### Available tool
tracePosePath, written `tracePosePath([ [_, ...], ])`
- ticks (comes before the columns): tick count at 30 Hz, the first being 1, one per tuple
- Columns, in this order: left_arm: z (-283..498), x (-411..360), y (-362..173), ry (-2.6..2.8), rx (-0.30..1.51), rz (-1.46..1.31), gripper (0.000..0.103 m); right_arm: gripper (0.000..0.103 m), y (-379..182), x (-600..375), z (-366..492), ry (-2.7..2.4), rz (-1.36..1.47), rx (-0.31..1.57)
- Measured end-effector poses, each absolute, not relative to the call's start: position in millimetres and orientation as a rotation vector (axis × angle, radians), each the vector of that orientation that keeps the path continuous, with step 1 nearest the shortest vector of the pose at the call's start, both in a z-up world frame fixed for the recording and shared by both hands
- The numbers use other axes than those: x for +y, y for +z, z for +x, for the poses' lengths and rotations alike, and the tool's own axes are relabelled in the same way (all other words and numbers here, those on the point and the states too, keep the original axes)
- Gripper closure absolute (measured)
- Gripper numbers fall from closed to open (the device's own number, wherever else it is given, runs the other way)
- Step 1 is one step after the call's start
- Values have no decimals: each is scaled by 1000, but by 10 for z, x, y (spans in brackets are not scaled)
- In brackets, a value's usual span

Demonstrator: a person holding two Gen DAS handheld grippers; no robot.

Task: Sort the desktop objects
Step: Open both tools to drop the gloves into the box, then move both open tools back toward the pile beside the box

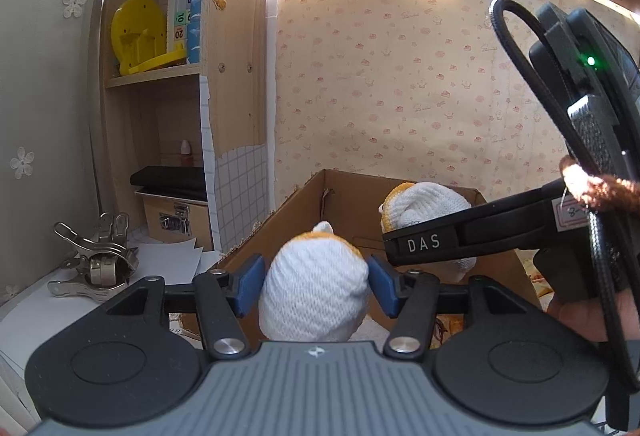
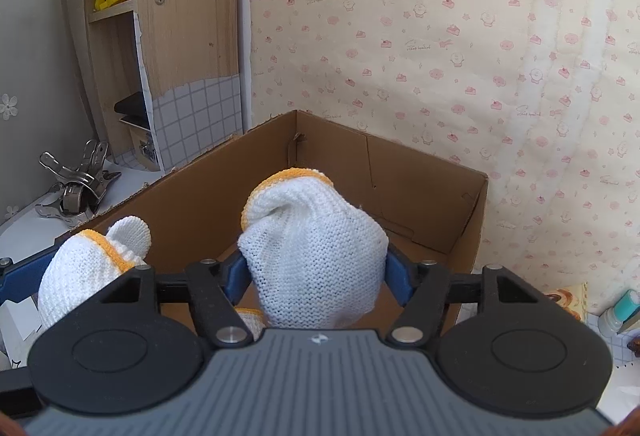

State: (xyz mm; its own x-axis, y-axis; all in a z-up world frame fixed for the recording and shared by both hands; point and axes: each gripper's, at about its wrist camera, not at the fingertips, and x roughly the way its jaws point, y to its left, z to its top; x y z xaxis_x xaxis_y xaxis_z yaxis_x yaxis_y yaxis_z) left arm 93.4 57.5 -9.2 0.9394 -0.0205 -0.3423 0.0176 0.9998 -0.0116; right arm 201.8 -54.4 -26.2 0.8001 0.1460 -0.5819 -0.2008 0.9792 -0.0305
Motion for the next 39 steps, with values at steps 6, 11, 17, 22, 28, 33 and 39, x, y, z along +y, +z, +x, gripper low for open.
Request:
tracePosePath([
  [6, 911, 581, -40, -5, 337, -14, 24, 36, -217, -570, 1956, 191, -91, 598],
  [11, 895, 568, -14, 2, 336, -11, 24, 31, -136, -642, 1911, 191, -65, 576],
  [17, 815, 528, 14, -1, 324, -12, 24, 29, -13, -717, 1765, 185, -64, 525],
  [22, 645, 470, 67, -36, 295, -33, 24, 29, 96, -897, 1532, 156, -76, 473],
  [28, 383, 257, 77, -128, 261, -74, 24, 16, 148, -1392, 1106, 59, -70, 405],
  [33, 132, -93, 32, -227, 229, -74, 22, 16, 52, -1868, 750, -20, -23, 400],
  [39, 10, -550, -190, -332, 261, -62, 22, 16, -123, -2336, 370, -99, 34, 411],
])
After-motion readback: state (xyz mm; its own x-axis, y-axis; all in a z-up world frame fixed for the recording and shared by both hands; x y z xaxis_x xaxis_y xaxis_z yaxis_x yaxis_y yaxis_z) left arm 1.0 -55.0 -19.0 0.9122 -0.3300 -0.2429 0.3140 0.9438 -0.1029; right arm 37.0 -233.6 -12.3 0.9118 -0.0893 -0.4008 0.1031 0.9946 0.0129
